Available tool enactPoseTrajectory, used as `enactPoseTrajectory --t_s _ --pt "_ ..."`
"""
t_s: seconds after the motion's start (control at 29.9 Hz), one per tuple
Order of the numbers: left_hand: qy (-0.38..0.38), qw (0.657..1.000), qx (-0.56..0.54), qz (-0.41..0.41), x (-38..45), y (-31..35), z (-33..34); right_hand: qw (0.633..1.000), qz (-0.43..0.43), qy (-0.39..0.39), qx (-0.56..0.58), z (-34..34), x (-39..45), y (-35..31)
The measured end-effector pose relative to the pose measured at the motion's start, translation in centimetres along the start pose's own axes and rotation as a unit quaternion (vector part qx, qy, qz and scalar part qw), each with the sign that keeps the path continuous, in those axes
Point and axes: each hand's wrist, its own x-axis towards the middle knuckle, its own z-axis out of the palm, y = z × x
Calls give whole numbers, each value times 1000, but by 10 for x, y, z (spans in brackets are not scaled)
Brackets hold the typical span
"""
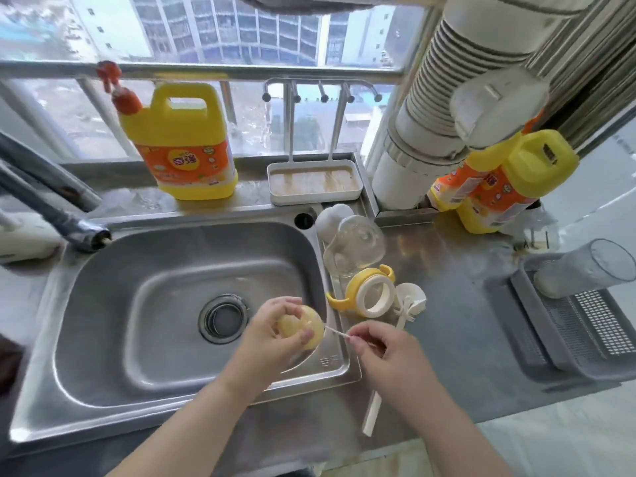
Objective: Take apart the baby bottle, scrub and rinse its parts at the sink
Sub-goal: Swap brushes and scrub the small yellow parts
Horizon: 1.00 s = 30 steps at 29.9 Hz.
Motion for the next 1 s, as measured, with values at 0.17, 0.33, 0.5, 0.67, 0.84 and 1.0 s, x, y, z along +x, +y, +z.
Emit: enactPoseTrajectory --t_s 0.17,0.33,0.5,0.67,0.84,1.0 --pt "36 993 76 84 0 19 -52 988 -98 1 -118 18 18 -45" --pt "51 977 139 153 -4 30 -96 958 -169 14 -230 33 27 -93" --pt "8 947 233 222 -3 31 -129 920 -257 20 -294 58 38 -135" --pt "14 949 230 214 5 34 -158 932 -249 24 -262 71 52 -153" --pt "-5 962 202 181 12 39 -172 923 -261 1 -284 84 56 -172" --pt "6 970 163 181 18 48 -177 924 -259 22 -279 83 59 -182"
